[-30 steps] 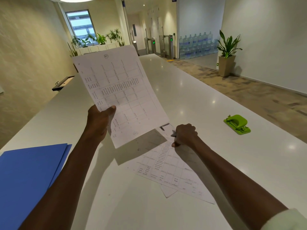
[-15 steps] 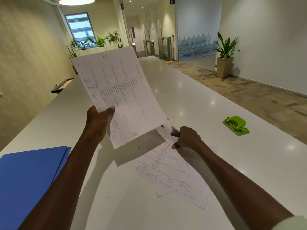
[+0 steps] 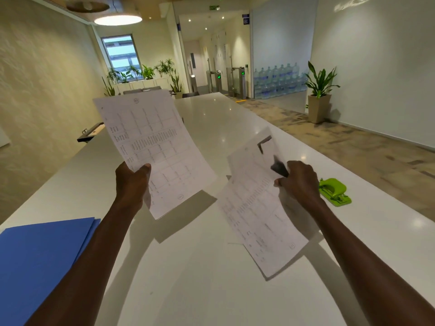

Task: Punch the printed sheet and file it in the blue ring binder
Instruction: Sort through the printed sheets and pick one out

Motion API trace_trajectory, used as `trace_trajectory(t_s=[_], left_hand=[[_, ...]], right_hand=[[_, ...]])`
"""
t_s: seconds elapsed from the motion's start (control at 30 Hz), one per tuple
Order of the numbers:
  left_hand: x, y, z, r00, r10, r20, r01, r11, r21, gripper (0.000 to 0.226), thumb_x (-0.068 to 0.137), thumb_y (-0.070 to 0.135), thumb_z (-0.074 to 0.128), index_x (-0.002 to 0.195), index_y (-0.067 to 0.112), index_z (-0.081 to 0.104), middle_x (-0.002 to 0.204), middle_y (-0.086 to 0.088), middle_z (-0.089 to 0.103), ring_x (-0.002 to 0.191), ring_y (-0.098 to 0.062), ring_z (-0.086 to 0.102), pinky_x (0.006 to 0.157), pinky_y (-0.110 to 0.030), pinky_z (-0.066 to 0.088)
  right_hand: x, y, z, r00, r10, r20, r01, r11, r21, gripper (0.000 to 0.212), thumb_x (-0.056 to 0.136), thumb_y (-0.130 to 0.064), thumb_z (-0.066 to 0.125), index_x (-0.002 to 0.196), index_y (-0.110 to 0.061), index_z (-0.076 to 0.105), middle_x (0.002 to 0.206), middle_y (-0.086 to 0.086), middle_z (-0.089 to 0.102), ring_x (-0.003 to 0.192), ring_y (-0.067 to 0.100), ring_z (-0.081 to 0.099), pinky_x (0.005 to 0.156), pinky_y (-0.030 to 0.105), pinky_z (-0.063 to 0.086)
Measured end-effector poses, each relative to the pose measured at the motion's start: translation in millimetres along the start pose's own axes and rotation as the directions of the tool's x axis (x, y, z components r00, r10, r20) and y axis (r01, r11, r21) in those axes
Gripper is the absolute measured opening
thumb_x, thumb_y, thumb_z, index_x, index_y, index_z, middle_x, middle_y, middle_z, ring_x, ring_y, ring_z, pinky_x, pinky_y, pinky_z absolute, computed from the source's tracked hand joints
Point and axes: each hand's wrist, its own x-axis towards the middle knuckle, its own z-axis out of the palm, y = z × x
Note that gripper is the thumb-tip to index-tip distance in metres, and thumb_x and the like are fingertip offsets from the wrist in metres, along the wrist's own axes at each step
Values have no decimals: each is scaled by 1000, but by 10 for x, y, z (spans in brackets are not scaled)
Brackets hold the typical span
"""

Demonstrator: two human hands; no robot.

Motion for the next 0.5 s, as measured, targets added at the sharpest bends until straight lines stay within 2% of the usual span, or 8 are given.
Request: trace_trajectory(t_s=[0.17,0.23,0.3,0.4,0.5], left_hand=[[1,-22,90,1000,-22,-14,22,1000,18,42,93,3,57,134,12,53,129,-7,60,109,-22,58,87,-33,49],[1,5,155,999,-40,-27,40,999,18,41,92,2,57,132,10,54,125,-6,60,105,-22,57,85,-31,47],[1,27,218,998,-61,-34,61,998,4,40,92,2,57,132,7,54,120,-5,60,100,-22,56,85,-31,45],[-20,59,276,997,-71,-10,71,997,-5,38,92,2,57,130,5,55,111,-3,59,98,-23,56,85,-32,45],[-45,96,311,996,-77,50,78,997,-16,36,92,3,58,128,7,57,107,-2,63,95,-24,59,83,-33,47]], right_hand=[[43,-129,-509,952,-37,-303,79,989,127,33,73,-28,77,94,-8,62,96,15,69,85,35,62,65,32,42],[23,-216,-699,914,-72,-400,161,967,196,30,76,-28,76,95,-9,62,95,13,70,79,29,63,66,35,51],[-13,-318,-886,879,-93,-468,241,934,266,29,78,-27,76,93,-8,63,92,8,69,76,22,61,63,30,51],[-86,-474,-1143,878,-73,-473,312,837,450,32,78,-26,77,102,-9,65,94,-3,65,81,15,63,61,17,50],[-136,-630,-1287,936,-48,-349,292,661,692,33,77,-20,78,108,-13,66,101,-1,70,87,13,69,71,22,59]])
